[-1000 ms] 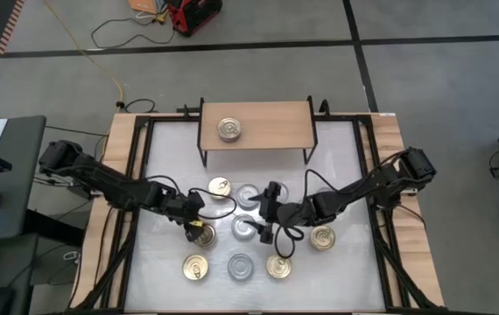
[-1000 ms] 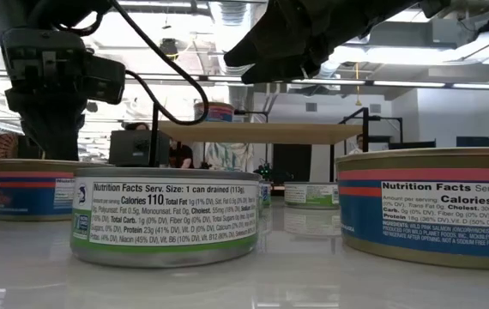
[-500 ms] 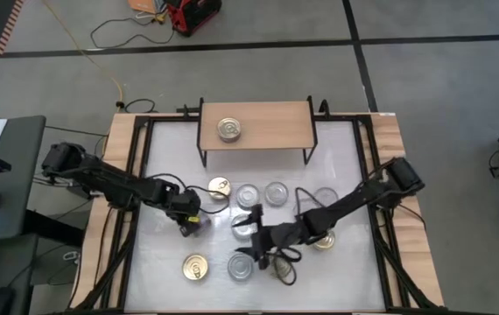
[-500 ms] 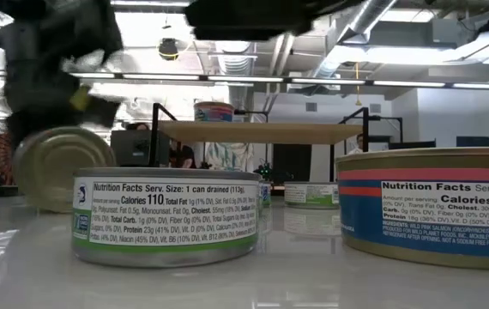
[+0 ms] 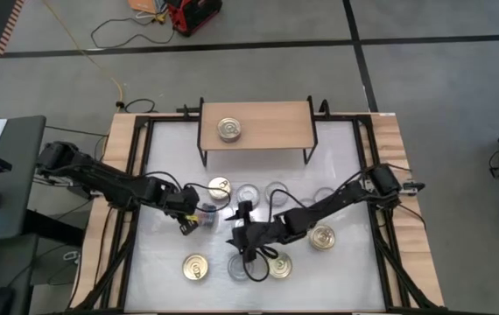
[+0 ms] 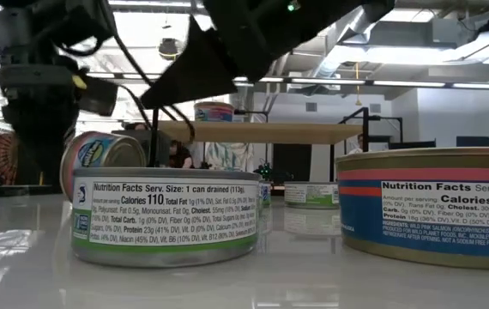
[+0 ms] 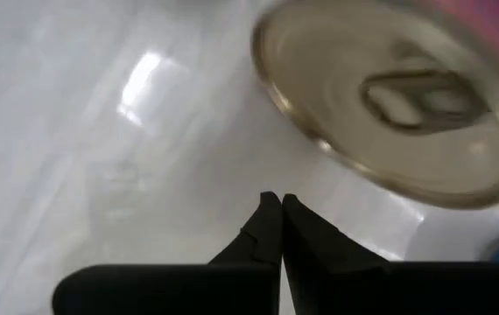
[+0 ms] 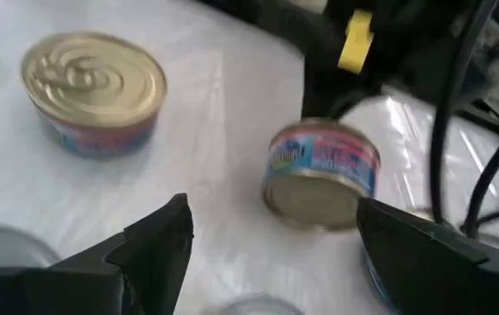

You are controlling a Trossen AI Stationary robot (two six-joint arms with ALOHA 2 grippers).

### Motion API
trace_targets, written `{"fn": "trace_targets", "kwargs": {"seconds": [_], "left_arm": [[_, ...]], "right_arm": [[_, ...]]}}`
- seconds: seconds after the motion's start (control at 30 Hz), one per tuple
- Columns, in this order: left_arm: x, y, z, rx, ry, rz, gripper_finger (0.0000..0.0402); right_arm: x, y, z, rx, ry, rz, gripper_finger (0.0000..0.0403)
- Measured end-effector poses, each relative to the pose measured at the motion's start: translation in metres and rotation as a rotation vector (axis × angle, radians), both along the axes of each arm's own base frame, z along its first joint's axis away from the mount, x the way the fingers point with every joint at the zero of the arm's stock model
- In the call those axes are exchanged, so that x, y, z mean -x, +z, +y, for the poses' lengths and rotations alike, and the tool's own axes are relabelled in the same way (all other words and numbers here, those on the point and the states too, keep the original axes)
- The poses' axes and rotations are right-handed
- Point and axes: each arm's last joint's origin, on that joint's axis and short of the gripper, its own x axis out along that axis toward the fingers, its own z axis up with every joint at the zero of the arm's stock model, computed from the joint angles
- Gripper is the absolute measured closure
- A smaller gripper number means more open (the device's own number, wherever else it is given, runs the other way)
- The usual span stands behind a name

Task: Stack canned seafood by type on shelf
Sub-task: Stack the blue tuna can on top of the other blue tuna can on the shelf

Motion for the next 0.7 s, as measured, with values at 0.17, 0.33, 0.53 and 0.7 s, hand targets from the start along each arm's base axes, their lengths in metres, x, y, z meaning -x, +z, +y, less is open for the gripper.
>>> {"fn": "trace_targets", "kwargs": {"seconds": [0.17,0.33,0.53,0.7], "left_arm": [[0.012,0.025,0.004,-0.050,0.060,-0.136,0.0371],[0.021,0.039,0.003,-0.002,0.061,-0.221,0.0291],[0.011,0.046,-0.010,0.084,0.068,-0.344,0.0162],[0.003,0.034,-0.014,0.103,0.150,-0.289,0.0086]], "right_arm": [[0.012,0.024,-0.006,-0.034,-0.058,0.009,0.0060],[0.023,0.027,-0.020,-0.025,-0.134,0.078,0.0039],[0.041,0.019,-0.053,0.060,-0.182,0.152,0.0015],[0.068,0.031,-0.089,0.098,-0.226,0.140,0.0013]]}}
